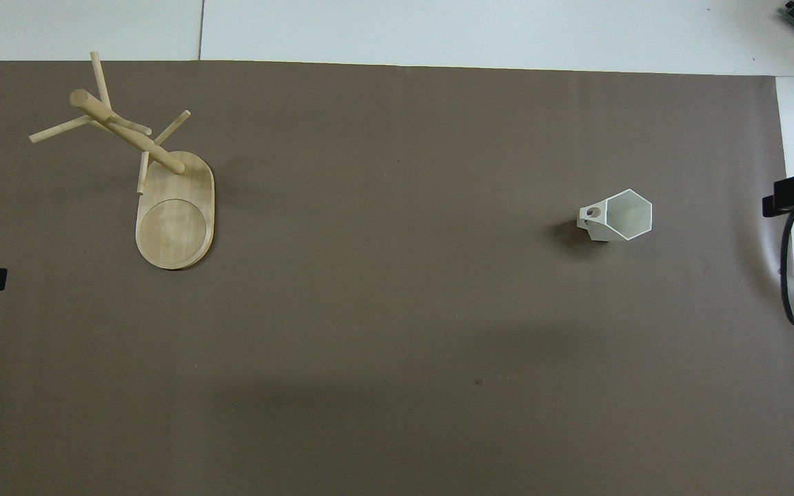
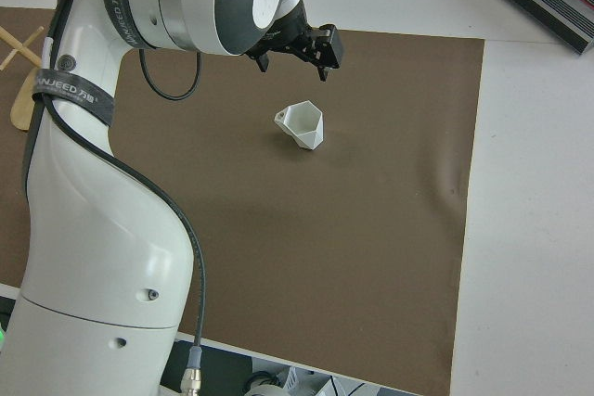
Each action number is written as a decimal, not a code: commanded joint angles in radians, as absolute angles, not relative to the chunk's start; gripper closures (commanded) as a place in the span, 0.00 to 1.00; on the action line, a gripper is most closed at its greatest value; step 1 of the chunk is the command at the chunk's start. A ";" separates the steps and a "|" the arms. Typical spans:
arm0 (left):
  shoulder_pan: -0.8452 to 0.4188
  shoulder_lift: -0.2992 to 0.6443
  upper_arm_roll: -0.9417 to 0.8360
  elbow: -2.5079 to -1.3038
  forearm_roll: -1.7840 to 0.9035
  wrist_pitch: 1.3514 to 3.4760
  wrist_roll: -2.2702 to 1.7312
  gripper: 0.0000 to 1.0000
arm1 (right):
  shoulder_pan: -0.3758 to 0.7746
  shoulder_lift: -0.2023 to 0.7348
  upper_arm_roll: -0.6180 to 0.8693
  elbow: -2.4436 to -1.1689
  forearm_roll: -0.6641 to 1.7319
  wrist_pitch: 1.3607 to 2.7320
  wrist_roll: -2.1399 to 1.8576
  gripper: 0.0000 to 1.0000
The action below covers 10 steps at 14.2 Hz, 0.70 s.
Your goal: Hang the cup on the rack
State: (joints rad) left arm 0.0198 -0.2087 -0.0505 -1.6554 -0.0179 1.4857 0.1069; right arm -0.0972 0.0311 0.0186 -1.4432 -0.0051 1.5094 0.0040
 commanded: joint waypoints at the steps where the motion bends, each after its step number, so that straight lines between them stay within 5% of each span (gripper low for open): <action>1: 0.031 -0.230 -0.052 -1.672 -0.029 1.480 0.117 0.00 | -0.101 0.006 0.021 -1.474 0.006 1.506 -0.021 0.00; 7: 0.031 -0.230 -0.052 -1.672 -0.029 1.480 0.117 0.00 | -0.103 -0.024 0.021 -1.551 0.009 1.537 -0.113 0.00; 10: 0.031 -0.230 -0.052 -1.672 -0.029 1.480 0.118 0.00 | -0.104 -0.080 0.020 -1.685 0.043 1.678 -0.129 0.00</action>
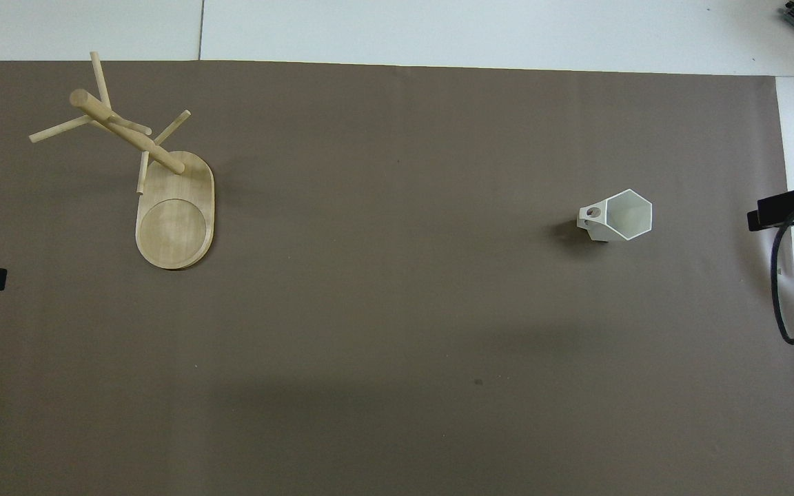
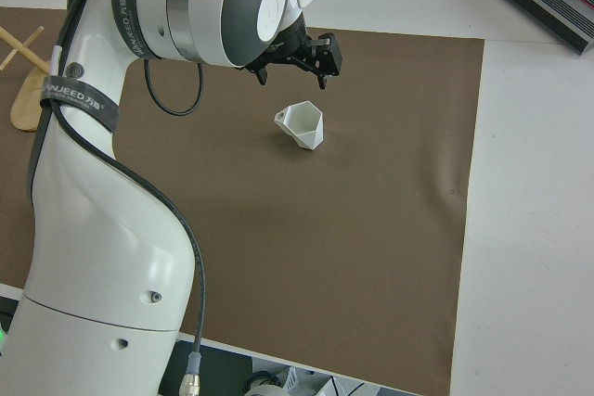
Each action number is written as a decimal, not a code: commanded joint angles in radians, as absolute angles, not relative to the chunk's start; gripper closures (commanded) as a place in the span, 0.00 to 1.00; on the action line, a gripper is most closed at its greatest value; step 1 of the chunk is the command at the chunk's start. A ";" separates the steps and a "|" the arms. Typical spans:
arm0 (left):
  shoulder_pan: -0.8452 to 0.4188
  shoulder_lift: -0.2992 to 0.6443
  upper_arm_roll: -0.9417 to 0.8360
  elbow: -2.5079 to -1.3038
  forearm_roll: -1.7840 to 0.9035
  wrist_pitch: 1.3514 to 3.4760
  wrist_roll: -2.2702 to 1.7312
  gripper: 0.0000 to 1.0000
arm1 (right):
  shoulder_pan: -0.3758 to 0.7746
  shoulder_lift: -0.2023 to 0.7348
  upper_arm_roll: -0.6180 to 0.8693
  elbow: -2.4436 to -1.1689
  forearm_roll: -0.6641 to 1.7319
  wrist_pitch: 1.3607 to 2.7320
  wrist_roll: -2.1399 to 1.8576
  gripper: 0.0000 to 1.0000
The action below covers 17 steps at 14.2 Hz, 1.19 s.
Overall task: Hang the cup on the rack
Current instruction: 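Move the right gripper toward the white hexagonal mug's handle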
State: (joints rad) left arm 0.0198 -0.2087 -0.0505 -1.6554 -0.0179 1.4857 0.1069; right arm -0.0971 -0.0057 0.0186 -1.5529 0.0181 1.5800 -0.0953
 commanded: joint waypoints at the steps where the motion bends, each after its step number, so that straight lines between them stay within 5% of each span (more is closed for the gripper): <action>1: 0.031 -0.230 -0.052 -1.672 -0.029 1.480 0.117 0.00 | -0.104 -0.086 0.020 -1.718 0.043 1.719 -0.147 0.00; 8: 0.031 -0.230 -0.052 -1.672 -0.029 1.480 0.118 0.00 | -0.112 -0.035 0.018 -1.842 0.044 1.939 -0.172 0.00; 17: 0.031 -0.230 -0.052 -1.672 -0.029 1.479 0.118 0.00 | -0.114 0.210 0.020 -1.891 0.044 2.258 -0.144 0.00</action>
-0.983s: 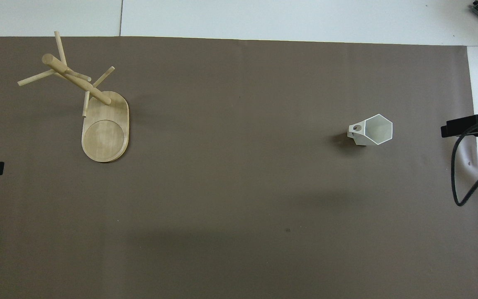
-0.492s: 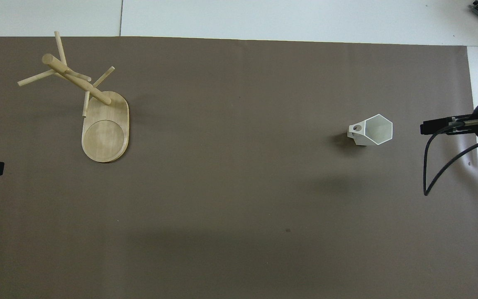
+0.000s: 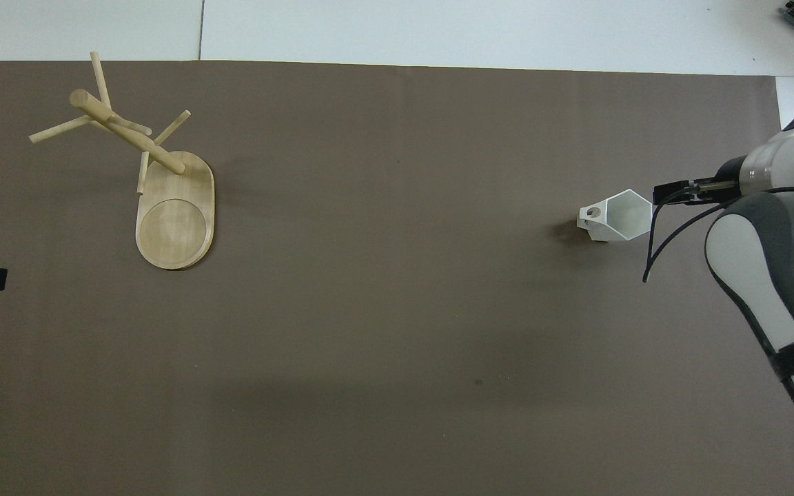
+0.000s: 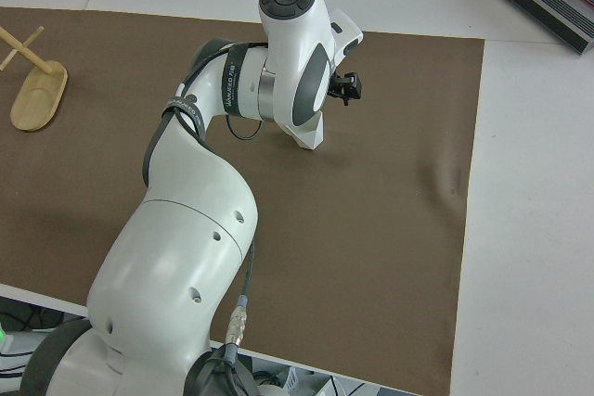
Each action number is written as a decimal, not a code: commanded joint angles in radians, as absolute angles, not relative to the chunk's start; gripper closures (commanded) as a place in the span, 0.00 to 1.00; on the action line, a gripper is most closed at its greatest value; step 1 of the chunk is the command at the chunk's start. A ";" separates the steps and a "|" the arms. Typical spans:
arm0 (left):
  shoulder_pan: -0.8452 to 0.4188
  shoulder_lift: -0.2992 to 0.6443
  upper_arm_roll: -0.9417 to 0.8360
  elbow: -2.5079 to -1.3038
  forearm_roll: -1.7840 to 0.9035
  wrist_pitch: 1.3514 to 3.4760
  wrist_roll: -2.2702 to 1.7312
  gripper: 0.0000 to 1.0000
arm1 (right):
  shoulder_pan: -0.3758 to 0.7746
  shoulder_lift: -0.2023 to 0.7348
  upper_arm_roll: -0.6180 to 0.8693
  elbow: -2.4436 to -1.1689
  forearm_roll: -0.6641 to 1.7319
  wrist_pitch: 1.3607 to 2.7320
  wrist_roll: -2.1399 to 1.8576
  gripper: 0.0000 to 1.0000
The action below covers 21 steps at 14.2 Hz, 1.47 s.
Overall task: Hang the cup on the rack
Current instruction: 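Move the right gripper toward the white hexagonal mug's handle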
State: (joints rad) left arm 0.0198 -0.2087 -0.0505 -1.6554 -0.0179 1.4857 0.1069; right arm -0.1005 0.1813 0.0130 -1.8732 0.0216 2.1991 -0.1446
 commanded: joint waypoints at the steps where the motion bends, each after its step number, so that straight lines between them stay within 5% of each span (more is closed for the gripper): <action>1: 0.031 -0.230 -0.052 -1.672 -0.029 1.480 0.118 0.00 | -0.107 0.221 0.021 -1.904 0.046 2.279 -0.131 0.00; 21: 0.031 -0.230 -0.052 -1.672 -0.029 1.480 0.118 0.00 | -0.104 0.258 0.029 -1.922 0.069 2.276 -0.037 0.00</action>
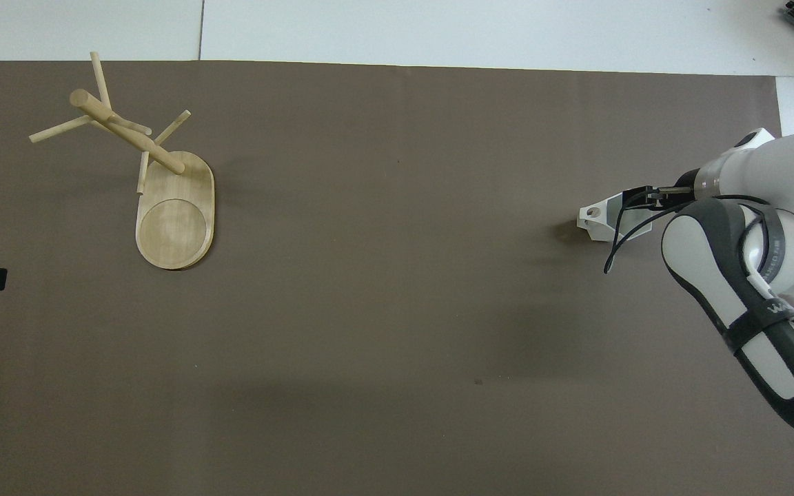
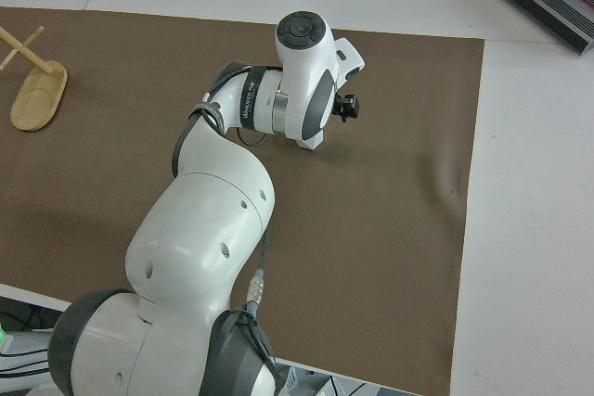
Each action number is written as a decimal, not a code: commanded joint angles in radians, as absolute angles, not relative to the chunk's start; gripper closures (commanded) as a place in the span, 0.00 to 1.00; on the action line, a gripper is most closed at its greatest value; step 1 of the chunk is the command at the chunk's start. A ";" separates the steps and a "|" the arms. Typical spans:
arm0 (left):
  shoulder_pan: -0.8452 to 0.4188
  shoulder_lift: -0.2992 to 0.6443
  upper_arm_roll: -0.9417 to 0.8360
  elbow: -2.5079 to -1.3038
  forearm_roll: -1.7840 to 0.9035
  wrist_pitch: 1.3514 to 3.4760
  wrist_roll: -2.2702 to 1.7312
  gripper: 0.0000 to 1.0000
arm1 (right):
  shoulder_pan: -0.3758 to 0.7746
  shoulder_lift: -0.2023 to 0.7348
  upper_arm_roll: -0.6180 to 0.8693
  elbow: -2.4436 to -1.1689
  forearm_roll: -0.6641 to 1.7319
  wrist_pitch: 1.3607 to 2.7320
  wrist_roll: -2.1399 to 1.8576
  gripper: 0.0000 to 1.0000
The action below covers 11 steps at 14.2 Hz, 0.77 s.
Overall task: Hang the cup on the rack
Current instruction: 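Close the right gripper on the white mug's handle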
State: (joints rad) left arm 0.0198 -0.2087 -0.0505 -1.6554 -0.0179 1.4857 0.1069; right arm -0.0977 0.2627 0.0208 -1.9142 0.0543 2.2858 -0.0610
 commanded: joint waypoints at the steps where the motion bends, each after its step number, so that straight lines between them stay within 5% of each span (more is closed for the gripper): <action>1: 0.031 -0.230 -0.052 -1.672 -0.029 1.480 0.117 0.00 | -0.104 0.256 0.029 -1.924 0.069 2.276 -0.029 0.00; 4: 0.031 -0.230 -0.052 -1.672 -0.029 1.480 0.117 0.00 | -0.104 0.256 0.029 -1.922 0.072 2.275 -0.020 0.00; 11: 0.032 -0.245 -0.052 -1.674 -0.029 1.476 0.115 0.00 | -0.104 0.259 0.031 -1.911 0.072 2.275 0.034 0.34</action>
State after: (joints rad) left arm 0.0198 -0.2172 -0.0486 -1.6554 -0.0179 1.4856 0.1069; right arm -0.0977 0.2626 0.0210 -1.9130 0.0551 2.2812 0.0051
